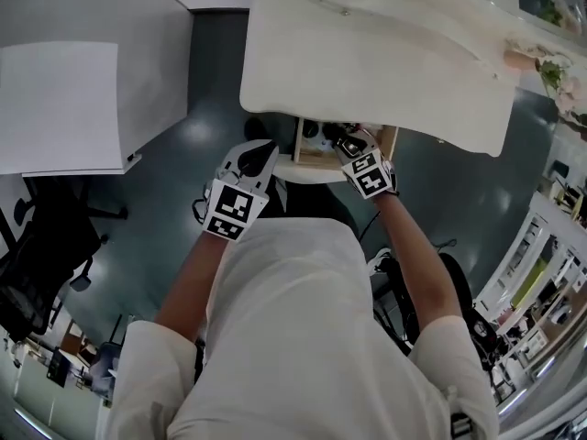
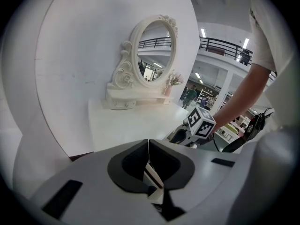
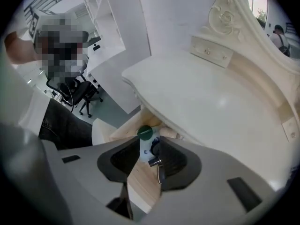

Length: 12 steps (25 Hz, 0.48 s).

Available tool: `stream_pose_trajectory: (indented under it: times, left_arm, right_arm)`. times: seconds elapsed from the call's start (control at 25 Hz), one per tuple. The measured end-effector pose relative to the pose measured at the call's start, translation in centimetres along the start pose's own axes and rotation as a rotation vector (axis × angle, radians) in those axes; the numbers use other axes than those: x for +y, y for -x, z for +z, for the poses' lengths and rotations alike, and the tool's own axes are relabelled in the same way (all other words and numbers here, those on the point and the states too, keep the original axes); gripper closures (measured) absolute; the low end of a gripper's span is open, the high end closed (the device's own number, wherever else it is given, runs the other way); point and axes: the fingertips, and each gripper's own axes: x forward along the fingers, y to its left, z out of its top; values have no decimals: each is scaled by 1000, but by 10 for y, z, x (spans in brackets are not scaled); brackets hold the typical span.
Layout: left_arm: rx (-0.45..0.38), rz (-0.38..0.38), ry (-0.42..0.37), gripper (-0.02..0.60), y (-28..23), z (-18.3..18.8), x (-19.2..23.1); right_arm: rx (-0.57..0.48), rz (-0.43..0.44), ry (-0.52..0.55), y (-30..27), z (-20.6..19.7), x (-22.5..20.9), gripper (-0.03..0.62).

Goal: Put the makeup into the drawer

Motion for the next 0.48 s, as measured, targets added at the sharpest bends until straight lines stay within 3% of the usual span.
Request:
stream_pose_trajectory:
  times: [0.48]
  left_arm:
    - [-51, -122, -81, 563, 21, 27, 9]
  right_arm:
    - [-209, -145, -122, 87, 38, -1, 527]
